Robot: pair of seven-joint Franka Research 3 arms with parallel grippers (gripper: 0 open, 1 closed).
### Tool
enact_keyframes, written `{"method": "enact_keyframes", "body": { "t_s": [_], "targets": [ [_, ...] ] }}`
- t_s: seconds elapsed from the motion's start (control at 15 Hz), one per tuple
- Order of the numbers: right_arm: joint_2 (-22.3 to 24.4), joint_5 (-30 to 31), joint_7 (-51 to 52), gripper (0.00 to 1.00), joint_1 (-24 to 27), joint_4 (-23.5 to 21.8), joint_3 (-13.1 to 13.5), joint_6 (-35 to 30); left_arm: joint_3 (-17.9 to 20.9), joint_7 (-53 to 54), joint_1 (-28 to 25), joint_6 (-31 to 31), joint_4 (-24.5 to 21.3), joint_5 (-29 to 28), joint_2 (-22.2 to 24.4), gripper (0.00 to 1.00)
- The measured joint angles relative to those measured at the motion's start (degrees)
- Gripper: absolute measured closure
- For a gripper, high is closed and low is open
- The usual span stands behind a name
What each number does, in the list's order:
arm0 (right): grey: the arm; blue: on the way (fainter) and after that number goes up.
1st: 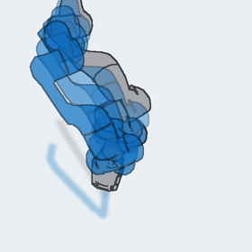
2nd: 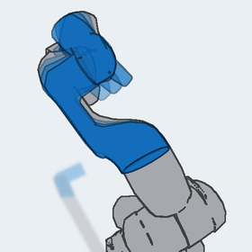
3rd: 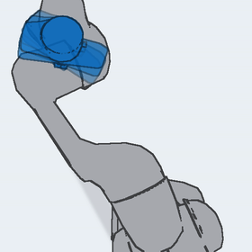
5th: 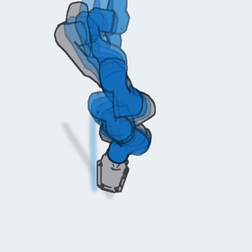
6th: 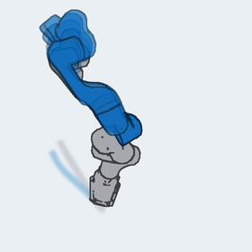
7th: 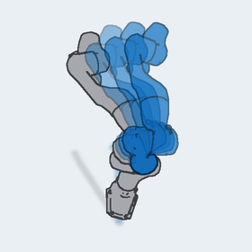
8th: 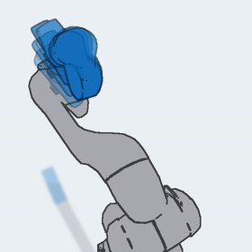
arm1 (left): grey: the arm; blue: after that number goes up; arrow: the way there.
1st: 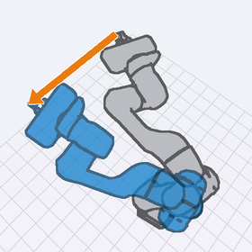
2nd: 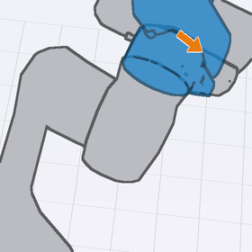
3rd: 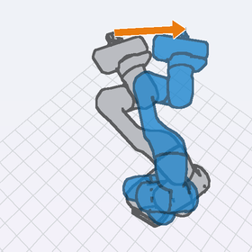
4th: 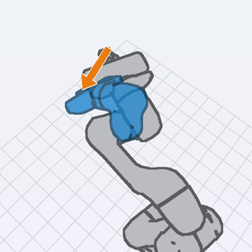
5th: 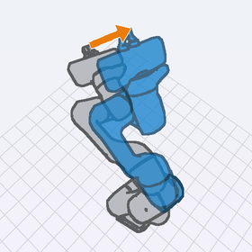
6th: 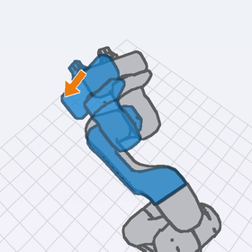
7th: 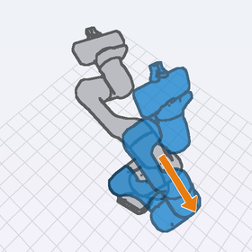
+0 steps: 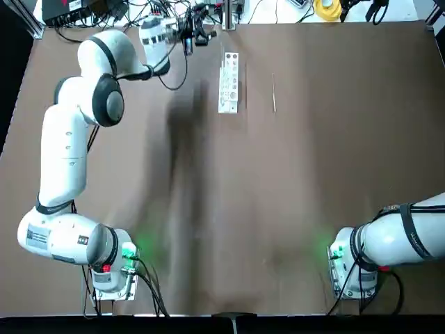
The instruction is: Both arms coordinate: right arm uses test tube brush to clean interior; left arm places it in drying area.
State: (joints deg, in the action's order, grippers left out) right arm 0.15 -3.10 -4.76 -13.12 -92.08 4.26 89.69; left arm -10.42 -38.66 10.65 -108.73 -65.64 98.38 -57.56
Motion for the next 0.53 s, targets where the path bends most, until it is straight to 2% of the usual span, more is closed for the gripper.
{"method": "enact_keyframes", "body": {
  "t_s": [0.13,0.27,0.4,0.53],
  "targets": [
    [0.00,0.00,0.00,0.00,0.00,0.00,-0.01,0.00,0.08,-3.37,-0.11,-0.03,-0.53,-3.96,3.75,0.01],
    [0.00,0.00,0.00,0.00,0.00,0.00,-0.01,0.00,0.16,-6.81,-1.37,0.00,-0.63,-11.80,7.26,0.01],
    [0.00,0.00,0.00,0.00,-0.01,0.00,-0.02,0.00,0.28,-8.20,-3.99,1.56,-0.70,-21.84,10.69,0.01],
    [0.00,0.00,0.00,0.00,-0.02,0.00,-0.02,0.00,0.33,-8.35,-7.09,4.99,-0.78,-35.97,13.92,0.01]
  ]
}}
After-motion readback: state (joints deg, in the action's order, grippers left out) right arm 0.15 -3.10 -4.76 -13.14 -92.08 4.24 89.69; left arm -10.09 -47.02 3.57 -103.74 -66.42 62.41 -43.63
